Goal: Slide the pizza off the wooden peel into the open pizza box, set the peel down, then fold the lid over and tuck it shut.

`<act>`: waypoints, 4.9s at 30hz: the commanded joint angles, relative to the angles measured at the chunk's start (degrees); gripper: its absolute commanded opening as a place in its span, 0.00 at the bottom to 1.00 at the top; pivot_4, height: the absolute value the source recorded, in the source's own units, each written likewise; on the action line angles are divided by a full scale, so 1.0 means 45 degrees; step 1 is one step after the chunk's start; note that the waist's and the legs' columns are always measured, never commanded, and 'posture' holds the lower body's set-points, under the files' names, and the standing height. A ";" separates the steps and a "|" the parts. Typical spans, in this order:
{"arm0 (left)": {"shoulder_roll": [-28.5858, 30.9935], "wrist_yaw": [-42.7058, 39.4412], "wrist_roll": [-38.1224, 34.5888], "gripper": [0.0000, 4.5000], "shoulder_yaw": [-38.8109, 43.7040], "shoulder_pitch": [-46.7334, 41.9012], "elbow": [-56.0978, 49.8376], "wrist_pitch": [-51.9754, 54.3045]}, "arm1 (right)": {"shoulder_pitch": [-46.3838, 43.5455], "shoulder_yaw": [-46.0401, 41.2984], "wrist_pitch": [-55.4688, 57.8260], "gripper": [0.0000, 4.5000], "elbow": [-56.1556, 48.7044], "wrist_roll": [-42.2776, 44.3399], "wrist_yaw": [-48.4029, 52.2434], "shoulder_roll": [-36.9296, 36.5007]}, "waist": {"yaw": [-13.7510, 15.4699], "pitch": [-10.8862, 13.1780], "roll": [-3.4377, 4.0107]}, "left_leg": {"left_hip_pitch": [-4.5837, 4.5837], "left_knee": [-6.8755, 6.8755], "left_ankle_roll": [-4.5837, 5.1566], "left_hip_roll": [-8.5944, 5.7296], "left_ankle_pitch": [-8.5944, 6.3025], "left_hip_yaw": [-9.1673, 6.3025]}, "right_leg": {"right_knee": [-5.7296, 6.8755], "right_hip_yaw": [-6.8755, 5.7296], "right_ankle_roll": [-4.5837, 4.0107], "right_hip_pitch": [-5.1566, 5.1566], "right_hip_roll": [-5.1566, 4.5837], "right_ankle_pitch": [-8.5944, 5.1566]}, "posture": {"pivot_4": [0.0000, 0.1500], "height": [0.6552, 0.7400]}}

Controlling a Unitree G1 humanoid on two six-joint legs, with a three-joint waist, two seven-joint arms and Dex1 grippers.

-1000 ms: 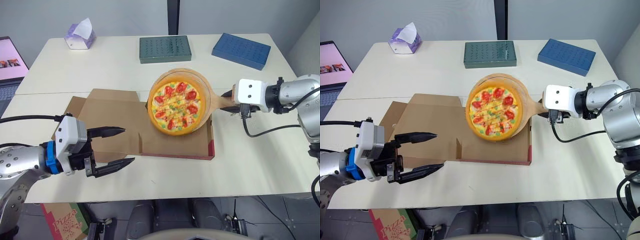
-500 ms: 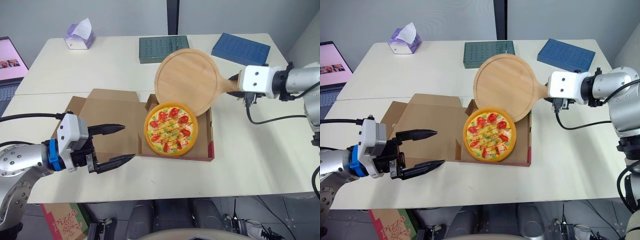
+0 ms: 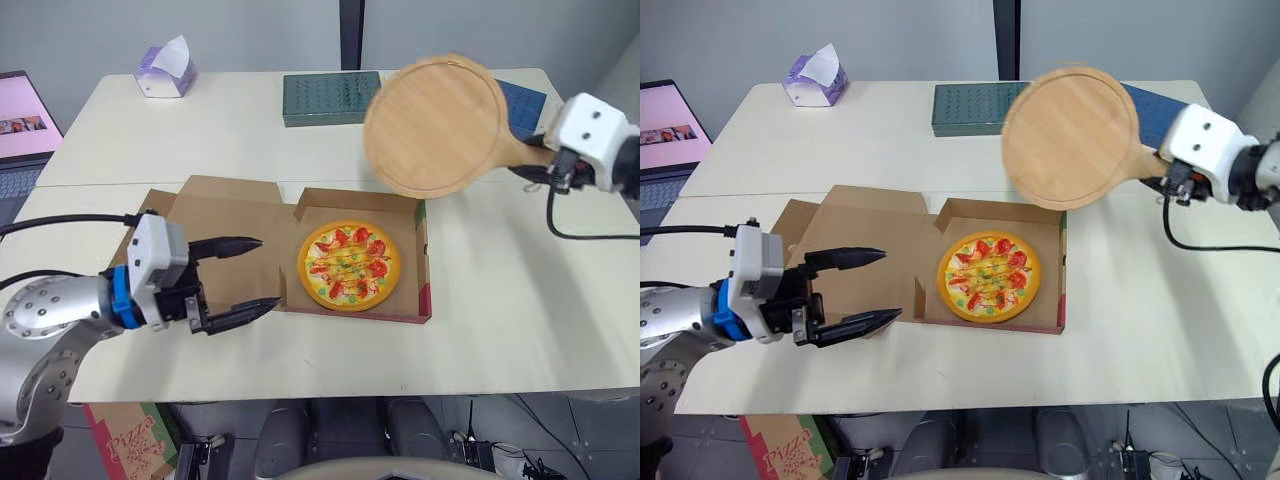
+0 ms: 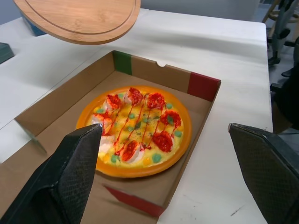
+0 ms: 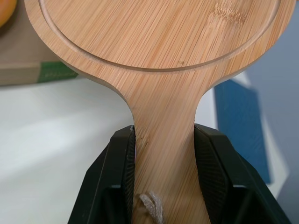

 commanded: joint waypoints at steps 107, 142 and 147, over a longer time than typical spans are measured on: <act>-0.6159 1.5860 -1.2929 0.75 0.3631 0.5184 0.2564 0.0401 | 0.0324 0.0859 0.1718 1.00 -0.4662 0.7084 0.2744 0.1456 | 0.0263 -0.0062 -0.0139 | 0.0024 0.0021 -0.0004 0.0003 -0.0002 0.0003 | -0.0038 0.0004 -0.0009 0.0038 -0.0004 -0.0001 | 1.00 1.00; -0.2212 1.1070 -0.9804 0.00 0.3722 0.2276 0.0590 0.1483 | 0.0136 0.1310 0.1524 0.86 -0.2120 0.3435 -0.2146 0.2777 | 0.0225 -0.0058 -0.0143 | 0.0002 0.0010 -0.0006 -0.0003 -0.0001 0.0005 | -0.0058 0.0004 -0.0005 0.0020 -0.0005 0.0001 | 1.00 1.00; -0.2075 1.0402 -0.9348 0.00 0.3375 0.2058 0.0099 0.1577 | -0.0922 0.2587 -0.0222 0.48 0.0381 0.0919 -0.3524 0.3605 | 0.0181 -0.0058 -0.0145 | 0.0006 0.0003 -0.0006 0.0001 0.0000 0.0001 | -0.0057 0.0001 -0.0005 0.0018 -0.0003 0.0000 | 1.00 1.00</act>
